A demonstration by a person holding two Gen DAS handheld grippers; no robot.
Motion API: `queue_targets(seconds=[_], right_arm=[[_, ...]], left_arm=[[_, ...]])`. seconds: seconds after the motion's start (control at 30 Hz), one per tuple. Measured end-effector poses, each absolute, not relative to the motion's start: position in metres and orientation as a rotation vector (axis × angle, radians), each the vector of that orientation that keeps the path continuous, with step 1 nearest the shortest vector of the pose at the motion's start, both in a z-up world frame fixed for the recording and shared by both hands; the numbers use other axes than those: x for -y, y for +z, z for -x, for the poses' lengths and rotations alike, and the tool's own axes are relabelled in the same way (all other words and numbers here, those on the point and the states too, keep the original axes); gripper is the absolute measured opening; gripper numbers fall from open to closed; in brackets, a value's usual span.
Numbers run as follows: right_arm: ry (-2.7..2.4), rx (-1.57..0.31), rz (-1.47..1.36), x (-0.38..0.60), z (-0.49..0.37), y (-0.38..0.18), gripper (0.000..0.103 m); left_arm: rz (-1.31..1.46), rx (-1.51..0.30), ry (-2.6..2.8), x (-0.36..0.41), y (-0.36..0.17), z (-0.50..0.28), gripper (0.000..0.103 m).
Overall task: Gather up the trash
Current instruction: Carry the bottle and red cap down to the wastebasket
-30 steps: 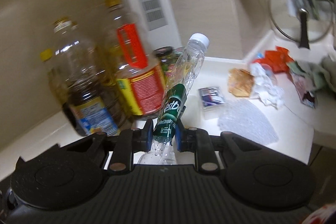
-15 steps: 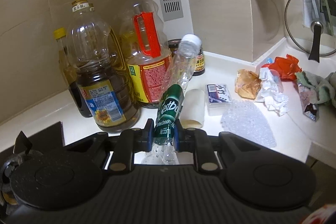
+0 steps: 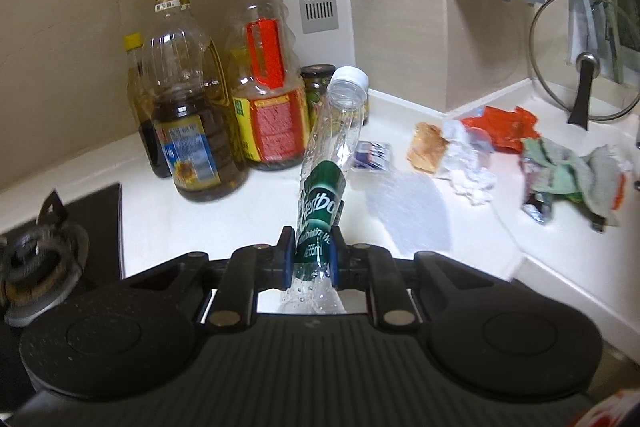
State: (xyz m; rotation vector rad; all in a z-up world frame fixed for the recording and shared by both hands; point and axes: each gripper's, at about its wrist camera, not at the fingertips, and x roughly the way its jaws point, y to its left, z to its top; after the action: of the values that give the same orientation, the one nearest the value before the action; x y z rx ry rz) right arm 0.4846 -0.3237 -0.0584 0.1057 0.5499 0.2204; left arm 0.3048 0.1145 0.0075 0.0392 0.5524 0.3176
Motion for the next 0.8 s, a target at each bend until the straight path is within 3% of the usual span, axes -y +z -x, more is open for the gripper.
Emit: queue_targets(seconds=[0.4,0.8], right_arm=[[0.797,-0.553,-0.125,0.231,-0.376,-0.023,0.026],[0.917,-0.809,-0.005,0.151,-0.321,-0.088,0.026]], left_arm=[[0.081,-0.607,0.279,-0.048,-0.003,-0.231,0.015],[0.172,-0.795,0.197,-0.035,-0.065,-0.208,0.015]])
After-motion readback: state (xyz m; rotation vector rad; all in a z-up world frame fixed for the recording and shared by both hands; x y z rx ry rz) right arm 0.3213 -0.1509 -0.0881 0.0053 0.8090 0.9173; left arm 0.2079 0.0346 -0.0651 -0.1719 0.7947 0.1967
